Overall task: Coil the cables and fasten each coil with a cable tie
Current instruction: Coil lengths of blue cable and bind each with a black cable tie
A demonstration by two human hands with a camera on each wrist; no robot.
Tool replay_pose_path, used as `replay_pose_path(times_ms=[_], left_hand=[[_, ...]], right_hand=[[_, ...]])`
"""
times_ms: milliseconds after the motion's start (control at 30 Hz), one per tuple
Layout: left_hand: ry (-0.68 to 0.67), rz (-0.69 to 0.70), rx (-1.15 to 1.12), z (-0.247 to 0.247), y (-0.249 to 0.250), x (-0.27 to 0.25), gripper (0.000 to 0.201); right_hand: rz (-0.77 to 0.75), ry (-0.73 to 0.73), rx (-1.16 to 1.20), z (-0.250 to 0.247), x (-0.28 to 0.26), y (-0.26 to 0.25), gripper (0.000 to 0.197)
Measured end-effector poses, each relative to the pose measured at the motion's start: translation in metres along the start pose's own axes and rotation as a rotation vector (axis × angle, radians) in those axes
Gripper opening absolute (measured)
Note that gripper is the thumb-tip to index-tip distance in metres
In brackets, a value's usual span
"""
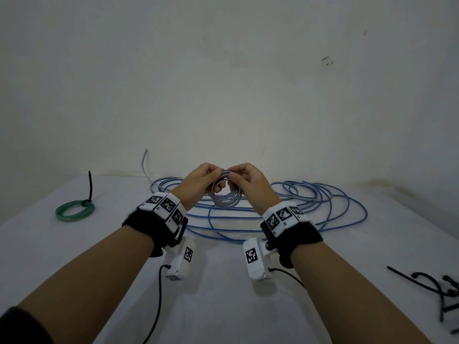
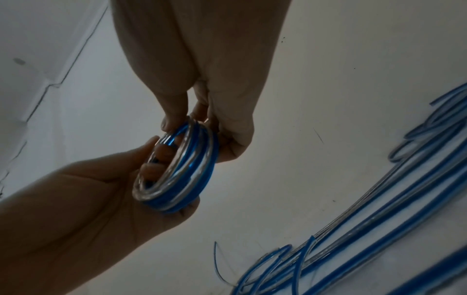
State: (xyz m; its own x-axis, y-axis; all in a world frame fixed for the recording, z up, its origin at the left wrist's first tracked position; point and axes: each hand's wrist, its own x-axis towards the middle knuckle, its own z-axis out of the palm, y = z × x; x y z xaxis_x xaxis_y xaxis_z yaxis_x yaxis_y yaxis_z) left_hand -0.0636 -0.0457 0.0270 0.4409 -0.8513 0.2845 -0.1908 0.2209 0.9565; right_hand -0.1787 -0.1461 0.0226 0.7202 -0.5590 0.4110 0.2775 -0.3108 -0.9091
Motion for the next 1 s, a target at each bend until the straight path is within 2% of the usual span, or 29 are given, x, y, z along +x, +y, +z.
replay_pose_path(times_ms=[167, 400, 500, 567, 667, 767, 900, 967, 1000], left_hand=[[-0.094, -0.018, -0.004, 0.002, -0.003, -0.001, 0.018], [-0.050, 0.202, 0.328, 0.011, 0.000, 0.000, 0.022], [-0.040, 0.251, 0.494, 0.013, -0.003, 0.002, 0.013], [-0.018, 0.234, 0.534, 0.015, -0.005, 0.004, 0.010], [-0.014, 0.213, 0.581, 0.015, -0.005, 0.008, 0.018], [-0.053, 0.178, 0.637, 0.015, -0.002, 0.010, 0.016], [-0.118, 0.145, 0.719, 0.020, 0.003, 0.011, 0.016], [-0.171, 0.105, 0.671, 0.023, 0.004, 0.013, 0.021], [-0.198, 0.071, 0.566, 0.025, 0.004, 0.013, 0.021]], right_hand=[[-0.005, 0.064, -0.014, -0.007, 0.000, 0.000, 0.009], [-0.018, 0.038, -0.022, -0.012, -0.004, -0.001, 0.014], [-0.032, 0.048, -0.059, -0.012, -0.005, -0.002, 0.010], [-0.031, 0.042, -0.089, -0.012, -0.005, -0.001, 0.007], [-0.058, 0.017, -0.200, -0.016, -0.006, 0.002, 0.007], [-0.117, -0.006, -0.298, -0.021, -0.007, 0.001, 0.008], [-0.137, 0.012, -0.270, -0.027, -0.008, 0.002, 0.006], [-0.127, 0.025, -0.246, -0.031, -0.008, 0.003, 0.007], [-0.126, 0.032, -0.240, -0.034, -0.009, 0.004, 0.007]])
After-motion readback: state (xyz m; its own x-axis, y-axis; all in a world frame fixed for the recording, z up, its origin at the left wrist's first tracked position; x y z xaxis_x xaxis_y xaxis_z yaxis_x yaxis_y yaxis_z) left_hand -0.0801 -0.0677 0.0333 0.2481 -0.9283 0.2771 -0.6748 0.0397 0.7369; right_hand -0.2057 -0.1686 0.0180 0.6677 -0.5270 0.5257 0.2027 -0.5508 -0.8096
